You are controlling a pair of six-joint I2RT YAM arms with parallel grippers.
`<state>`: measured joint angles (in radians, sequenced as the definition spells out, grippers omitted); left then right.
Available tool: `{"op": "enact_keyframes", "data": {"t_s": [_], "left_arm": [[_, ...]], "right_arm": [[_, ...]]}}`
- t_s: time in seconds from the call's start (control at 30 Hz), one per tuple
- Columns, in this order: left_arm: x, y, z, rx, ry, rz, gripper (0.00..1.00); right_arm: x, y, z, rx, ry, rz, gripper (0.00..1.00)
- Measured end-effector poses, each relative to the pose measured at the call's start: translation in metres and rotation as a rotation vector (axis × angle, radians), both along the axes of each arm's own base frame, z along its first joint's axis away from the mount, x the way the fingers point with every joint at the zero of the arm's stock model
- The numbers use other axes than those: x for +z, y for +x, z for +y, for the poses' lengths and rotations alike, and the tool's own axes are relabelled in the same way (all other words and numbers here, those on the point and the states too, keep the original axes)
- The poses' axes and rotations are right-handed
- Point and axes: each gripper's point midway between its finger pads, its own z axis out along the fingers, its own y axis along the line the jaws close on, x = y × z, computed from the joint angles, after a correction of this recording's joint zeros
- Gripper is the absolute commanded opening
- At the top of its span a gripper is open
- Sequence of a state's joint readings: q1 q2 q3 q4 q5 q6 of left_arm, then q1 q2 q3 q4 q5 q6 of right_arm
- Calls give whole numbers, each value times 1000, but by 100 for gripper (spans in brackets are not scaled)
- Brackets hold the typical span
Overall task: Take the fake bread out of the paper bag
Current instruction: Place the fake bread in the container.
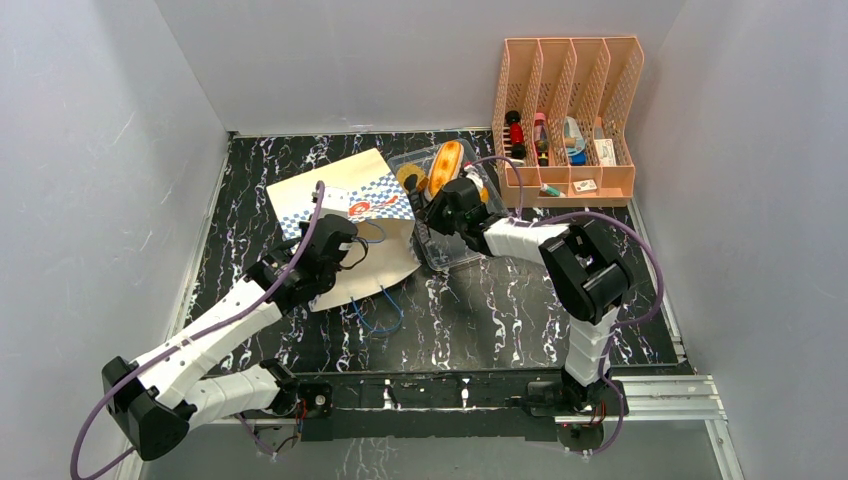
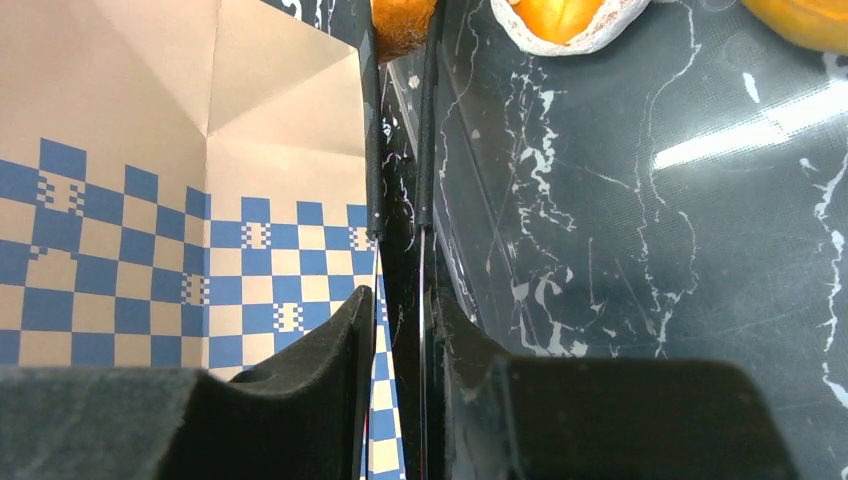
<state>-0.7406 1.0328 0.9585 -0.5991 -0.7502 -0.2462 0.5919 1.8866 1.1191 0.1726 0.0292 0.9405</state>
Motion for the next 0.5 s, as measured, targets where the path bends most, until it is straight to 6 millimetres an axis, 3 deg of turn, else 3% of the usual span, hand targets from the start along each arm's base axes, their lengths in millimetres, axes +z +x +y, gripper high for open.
{"op": "enact_keyframes", "data": {"t_s": [0.13,0.5], "left_arm": [[0,1,-2,-4,-1,6,5],[2,1,-3,-8,-6,8,5]], "right_arm": [[1,5,-2,-2,19,-2,31],[-14,-3,-9,-2,69,33,33]]}}
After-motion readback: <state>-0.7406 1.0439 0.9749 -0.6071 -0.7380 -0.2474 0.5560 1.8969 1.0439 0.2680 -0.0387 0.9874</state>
